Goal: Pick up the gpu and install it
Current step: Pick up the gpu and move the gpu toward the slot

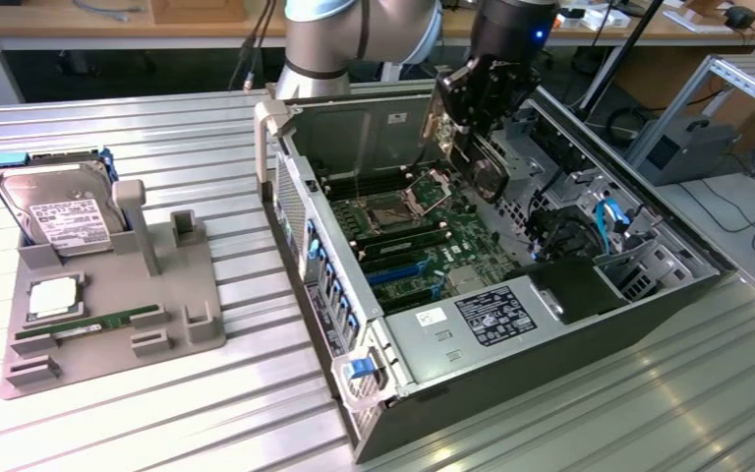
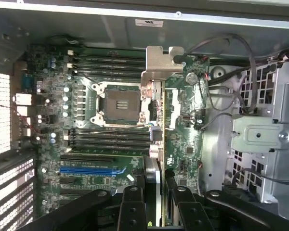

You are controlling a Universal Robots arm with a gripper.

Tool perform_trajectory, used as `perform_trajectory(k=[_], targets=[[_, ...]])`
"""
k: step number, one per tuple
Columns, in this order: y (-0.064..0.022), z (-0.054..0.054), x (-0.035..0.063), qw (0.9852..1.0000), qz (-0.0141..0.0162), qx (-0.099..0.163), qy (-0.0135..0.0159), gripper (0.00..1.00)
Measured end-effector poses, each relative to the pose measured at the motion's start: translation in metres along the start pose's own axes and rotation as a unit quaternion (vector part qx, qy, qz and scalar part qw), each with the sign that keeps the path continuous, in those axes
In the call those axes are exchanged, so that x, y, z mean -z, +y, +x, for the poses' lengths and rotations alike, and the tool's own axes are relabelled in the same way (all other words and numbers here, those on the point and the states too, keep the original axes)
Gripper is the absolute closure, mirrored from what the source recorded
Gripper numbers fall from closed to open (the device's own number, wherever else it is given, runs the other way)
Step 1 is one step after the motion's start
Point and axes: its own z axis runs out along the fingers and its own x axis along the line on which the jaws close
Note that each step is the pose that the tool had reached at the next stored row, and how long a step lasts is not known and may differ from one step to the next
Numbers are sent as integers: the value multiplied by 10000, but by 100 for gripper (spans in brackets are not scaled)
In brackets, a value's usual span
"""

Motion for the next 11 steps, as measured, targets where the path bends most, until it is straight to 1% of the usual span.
perform_trajectory(k=[2,11], targets=[[-4,-69,-13,10000,3,32,0,73],[-5,-83,-15,10000,3,41,-1,73]])
